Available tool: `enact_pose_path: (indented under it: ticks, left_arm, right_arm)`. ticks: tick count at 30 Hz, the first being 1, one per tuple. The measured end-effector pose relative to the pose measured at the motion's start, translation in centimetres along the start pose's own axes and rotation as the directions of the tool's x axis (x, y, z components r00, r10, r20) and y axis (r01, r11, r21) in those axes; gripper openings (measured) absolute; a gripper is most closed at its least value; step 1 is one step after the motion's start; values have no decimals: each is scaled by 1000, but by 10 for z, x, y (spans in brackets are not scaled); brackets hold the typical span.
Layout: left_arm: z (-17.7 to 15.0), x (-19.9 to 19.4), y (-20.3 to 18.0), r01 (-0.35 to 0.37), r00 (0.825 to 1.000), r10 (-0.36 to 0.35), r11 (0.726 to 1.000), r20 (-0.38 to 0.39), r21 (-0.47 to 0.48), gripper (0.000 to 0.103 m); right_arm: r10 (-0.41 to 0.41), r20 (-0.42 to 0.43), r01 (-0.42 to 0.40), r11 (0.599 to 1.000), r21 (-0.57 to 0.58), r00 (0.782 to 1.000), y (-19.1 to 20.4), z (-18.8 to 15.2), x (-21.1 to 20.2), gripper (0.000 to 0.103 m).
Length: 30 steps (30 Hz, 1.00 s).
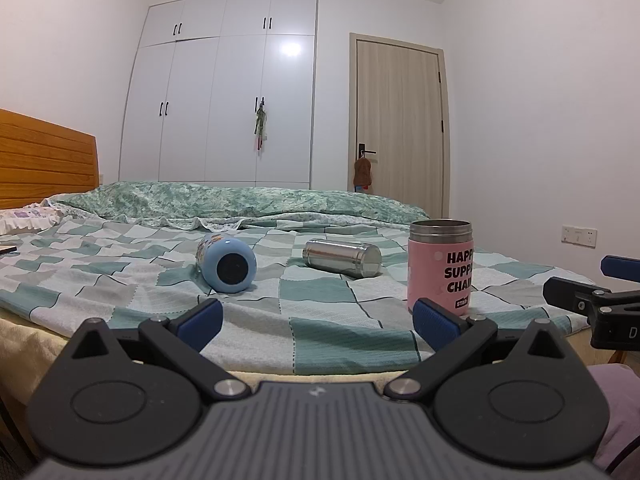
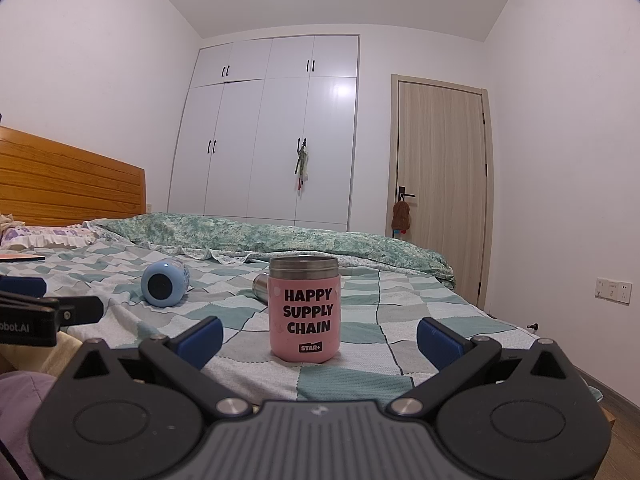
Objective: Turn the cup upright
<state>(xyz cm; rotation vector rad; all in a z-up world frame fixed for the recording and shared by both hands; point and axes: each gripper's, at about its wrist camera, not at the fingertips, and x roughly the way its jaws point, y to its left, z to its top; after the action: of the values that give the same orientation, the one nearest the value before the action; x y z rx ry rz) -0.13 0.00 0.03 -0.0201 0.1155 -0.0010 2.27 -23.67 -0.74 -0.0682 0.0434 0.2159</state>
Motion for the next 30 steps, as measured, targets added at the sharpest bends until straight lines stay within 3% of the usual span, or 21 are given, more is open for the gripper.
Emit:
enact_pose_path:
  ticks: [30]
  left_arm:
    - [-1, -1, -1, 2, 1000, -2, 1000, 4, 3, 103]
  right_arm:
    - [1, 1, -1, 1000, 0, 1000, 0, 1, -3, 103]
